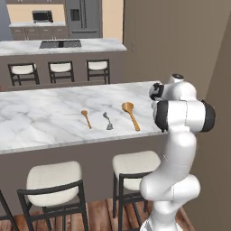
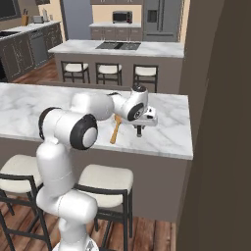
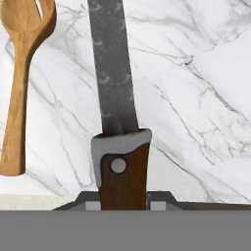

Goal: Pick up the metallic utensils from the counter and place them in the open drawer. Make sure not to pick up any wooden utensils.

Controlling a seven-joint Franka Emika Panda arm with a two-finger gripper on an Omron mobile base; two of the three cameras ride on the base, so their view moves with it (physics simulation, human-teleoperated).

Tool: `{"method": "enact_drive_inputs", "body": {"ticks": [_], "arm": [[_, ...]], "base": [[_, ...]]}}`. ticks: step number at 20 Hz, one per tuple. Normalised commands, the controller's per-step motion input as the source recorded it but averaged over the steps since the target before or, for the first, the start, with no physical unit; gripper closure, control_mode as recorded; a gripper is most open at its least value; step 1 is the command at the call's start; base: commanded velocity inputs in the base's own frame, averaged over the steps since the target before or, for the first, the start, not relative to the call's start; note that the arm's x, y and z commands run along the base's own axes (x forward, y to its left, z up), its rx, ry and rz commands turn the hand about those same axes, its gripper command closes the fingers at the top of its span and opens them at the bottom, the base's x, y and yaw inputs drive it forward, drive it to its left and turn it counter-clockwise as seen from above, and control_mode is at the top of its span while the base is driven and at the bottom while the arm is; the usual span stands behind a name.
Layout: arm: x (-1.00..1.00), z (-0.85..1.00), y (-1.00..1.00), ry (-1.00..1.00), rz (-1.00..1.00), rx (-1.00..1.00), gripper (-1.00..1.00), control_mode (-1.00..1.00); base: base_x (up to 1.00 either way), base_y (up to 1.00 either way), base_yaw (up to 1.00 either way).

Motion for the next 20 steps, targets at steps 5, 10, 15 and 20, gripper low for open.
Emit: {"method": "enact_drive_inputs", "body": {"ticks": [5, 10, 15, 20], "arm": [[-0.81, 0.61, 0.06, -0.05, -0.04, 0.00, 1.00, -1.00], [-0.81, 0.68, 0.09, -0.01, -0.04, 0.00, 1.00, -1.00], [-0.65, 0.43, 0.45, -0.01, -0.05, 0.00, 1.00, -1.00], [-0.67, 0.39, 0.43, -0.01, -0.06, 0.00, 1.00, -1.00]], "base": [[0.00, 0.00, 0.00], [0.00, 0.00, 0.00], [0.00, 0.00, 0.00], [0.00, 0.00, 0.00]]}}
